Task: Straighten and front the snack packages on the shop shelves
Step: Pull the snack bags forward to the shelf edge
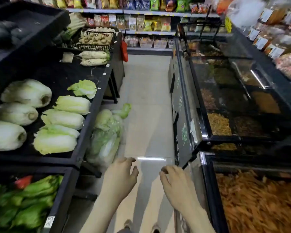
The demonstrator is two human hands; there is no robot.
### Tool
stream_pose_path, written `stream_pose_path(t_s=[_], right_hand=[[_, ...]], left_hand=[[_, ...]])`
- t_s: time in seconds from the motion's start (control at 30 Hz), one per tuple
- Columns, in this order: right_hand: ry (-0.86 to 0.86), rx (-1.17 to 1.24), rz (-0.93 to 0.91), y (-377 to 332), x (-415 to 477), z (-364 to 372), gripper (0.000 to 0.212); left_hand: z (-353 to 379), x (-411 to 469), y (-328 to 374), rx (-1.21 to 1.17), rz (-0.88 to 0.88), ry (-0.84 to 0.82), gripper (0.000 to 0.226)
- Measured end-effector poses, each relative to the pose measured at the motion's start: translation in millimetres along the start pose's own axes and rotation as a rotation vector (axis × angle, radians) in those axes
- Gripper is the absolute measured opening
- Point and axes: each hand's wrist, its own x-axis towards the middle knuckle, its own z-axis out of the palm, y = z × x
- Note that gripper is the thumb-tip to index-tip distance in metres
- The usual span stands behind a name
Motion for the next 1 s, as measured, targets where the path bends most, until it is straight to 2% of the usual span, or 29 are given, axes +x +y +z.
stream_pose_path(t_s=[0.27,0.37,0.53,0.7,1.0], right_hand=[[-0.026,0.024,0.078,5,24,19,0.022],[-0.044,0.016,0.089,-1,62,22,0.019],[-0.08,-0.052,0.101,-26,140,18,0.024],[-0.048,-0.061,0.103,-58,216,12,0.026],[-0.084,-0.053,0.154,-67,331,-2,0.024]], left_hand=[[21,24,-8,-0.054,-0.073,-0.119,0.037],[21,54,-20,-0.074,-0.063,-0.131,0.039],[4,118,-49,-0.073,-0.044,-0.159,0.042],[-20,180,-67,-0.079,-0.011,-0.18,0.041],[-37,304,-57,-0.117,-0.005,-0.204,0.039]])
